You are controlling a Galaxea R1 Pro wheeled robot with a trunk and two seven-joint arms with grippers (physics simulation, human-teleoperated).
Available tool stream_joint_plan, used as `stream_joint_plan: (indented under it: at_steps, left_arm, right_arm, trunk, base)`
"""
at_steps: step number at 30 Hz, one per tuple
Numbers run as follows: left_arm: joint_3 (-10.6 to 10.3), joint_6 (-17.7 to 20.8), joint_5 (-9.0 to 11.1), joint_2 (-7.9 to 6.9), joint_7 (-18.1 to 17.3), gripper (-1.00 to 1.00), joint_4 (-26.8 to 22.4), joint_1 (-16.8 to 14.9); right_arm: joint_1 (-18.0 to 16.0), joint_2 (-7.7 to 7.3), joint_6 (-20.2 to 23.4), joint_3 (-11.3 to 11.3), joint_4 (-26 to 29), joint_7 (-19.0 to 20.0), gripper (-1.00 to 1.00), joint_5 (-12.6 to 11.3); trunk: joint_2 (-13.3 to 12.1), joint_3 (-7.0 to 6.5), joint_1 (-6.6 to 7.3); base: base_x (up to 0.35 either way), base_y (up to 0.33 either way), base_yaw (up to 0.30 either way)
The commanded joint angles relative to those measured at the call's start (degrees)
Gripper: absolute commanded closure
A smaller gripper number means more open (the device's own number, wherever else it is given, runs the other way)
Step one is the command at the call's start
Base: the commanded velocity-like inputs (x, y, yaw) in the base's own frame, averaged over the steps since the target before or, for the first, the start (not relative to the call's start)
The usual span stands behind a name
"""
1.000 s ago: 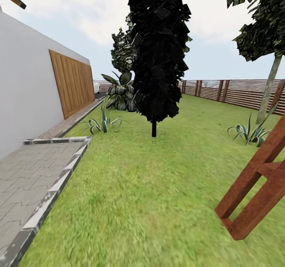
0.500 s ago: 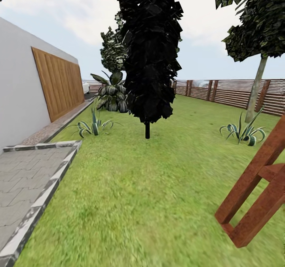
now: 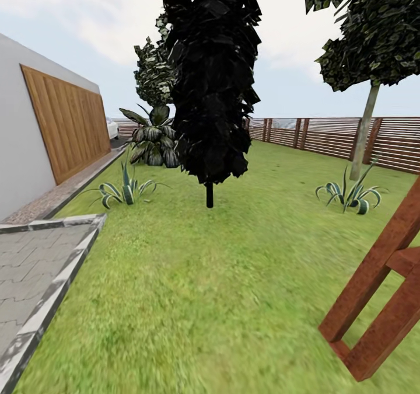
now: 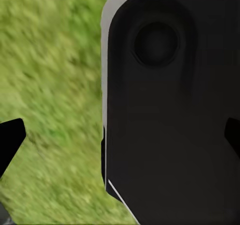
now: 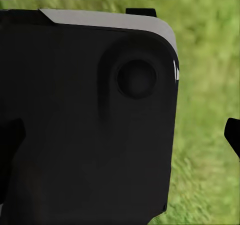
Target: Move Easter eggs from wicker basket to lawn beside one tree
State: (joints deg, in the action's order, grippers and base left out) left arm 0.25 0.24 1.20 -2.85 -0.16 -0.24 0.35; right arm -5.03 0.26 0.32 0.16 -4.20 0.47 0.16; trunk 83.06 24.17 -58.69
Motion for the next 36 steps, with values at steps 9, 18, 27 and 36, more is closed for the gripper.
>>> stream_joint_plan:
  at_steps: [9,18,27,36]
  left_arm:
    - [0.0,0.0,0.2,-0.01,0.0,-1.0,0.0,0.0]
    - [0.0,0.0,0.1,0.04,0.0,-1.0,0.0,0.0]
    - [0.0,0.0,0.1,0.04,0.0,-1.0,0.0,0.0]
    - [0.0,0.0,0.1,0.04,0.0,-1.0,0.0,0.0]
  right_arm:
    - [-0.1,0.0,0.0,0.0,-0.1,0.1,-1.0,0.0]
    - [-0.1,0.0,0.0,0.0,-0.1,0.1,-1.0,0.0]
    - [-0.1,0.0,0.0,0.0,-0.1,0.0,-1.0,0.0]
    - [-0.1,0.0,0.0,0.0,-0.1,0.0,-1.0,0.0]
  trunk:
    - [0.0,0.04,-0.03]
    - [0.0,0.04,-0.03]
    - [0.0,0.04,-0.03]
    - [0.0,0.04,-0.03]
  base:
    - [0.326,0.11,-0.001]
    - [0.326,0.11,-0.223]
    - [0.327,0.107,-0.065]
    - [0.328,0.099,-0.001]
